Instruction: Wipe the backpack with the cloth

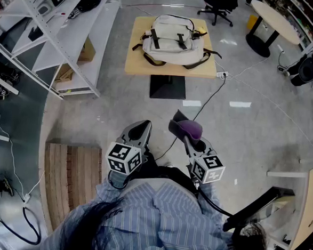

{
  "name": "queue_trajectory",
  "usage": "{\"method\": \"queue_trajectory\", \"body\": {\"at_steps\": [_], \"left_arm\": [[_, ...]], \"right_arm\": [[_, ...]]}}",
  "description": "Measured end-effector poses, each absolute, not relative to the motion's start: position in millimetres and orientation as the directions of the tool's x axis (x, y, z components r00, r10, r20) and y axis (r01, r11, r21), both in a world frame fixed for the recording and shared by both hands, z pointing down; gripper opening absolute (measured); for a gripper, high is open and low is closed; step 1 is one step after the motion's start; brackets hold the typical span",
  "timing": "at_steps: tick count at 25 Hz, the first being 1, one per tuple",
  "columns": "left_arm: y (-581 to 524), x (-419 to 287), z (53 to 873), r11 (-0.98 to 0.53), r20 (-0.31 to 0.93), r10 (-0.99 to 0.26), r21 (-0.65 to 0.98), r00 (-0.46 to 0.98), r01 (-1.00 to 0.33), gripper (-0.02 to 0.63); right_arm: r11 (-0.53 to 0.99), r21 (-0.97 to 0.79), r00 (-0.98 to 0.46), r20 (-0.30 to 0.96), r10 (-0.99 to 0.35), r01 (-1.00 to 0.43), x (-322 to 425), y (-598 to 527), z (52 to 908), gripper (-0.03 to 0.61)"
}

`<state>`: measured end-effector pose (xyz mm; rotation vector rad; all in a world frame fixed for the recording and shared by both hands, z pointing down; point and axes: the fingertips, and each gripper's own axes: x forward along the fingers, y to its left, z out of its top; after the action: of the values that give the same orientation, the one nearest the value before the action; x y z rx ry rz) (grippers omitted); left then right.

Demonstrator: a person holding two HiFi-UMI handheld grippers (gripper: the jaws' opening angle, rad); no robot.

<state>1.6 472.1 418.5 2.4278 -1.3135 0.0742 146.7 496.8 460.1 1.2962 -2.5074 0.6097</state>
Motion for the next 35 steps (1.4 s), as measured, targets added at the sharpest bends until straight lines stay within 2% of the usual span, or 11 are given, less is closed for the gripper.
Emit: {"method": "queue_trajectory", "body": {"at_steps": [24,29,35], "left_arm": [[476.1,-1.3,430.9,-0.44,0.256,-0.819,0.298,0.514,-0.847,0.012],[450.8,-22.9,444.0,-0.387,0.262,-0.835,0.346,0.484,-0.855,0.012],[391.9,-39.3,452.0,-0.408,0.279,-0.818,0.336,0.503,-0.849,0.012]], "right_arm": [[0.493,-0.305,-0.58,0.431,-0.691,-0.815,157.2,487.8,476.9,0.041],[0.512,-0.304,-0.595,0.44,-0.673,-0.804,144.2,468.1,484.6,0.041],[0.472,-0.308,-0.564,0.456,-0.689,-0.826,133.8,417.4,488.8,0.041]]}}
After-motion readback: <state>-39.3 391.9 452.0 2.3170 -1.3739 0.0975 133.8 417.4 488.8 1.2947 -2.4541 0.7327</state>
